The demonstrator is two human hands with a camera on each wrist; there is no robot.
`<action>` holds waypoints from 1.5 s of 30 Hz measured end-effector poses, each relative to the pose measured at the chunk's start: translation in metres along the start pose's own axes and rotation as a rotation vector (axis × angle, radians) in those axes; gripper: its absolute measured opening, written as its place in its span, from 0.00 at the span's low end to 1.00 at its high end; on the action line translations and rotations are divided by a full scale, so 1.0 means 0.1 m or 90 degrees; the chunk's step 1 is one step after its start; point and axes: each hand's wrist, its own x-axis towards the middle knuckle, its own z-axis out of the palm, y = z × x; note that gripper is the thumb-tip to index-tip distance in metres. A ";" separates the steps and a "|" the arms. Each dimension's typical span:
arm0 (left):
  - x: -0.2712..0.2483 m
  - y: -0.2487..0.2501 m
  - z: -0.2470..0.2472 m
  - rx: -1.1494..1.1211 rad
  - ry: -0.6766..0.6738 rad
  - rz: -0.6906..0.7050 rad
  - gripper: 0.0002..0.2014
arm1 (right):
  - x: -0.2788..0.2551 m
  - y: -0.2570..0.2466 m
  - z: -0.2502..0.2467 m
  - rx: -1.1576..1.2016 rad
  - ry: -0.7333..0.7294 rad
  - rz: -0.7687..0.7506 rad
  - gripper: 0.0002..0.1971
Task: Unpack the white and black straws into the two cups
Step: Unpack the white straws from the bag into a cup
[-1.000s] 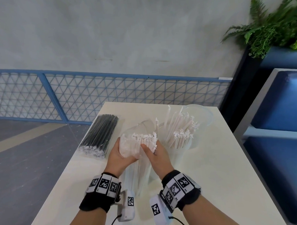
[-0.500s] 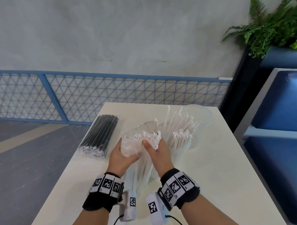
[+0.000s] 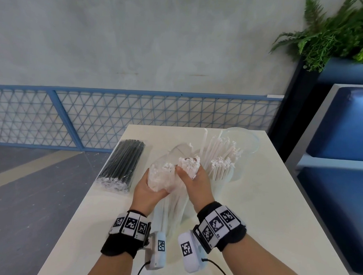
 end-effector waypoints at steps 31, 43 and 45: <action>0.05 -0.08 -0.04 0.018 -0.009 -0.034 0.41 | 0.01 -0.16 0.02 0.058 0.008 0.005 0.09; 0.05 -0.05 0.02 0.039 -0.017 -0.056 0.34 | 0.22 -0.52 -0.15 0.098 0.121 -0.036 0.14; 0.05 -0.04 0.02 0.034 -0.012 -0.064 0.30 | 0.25 -0.57 -0.19 0.110 0.126 -0.044 0.08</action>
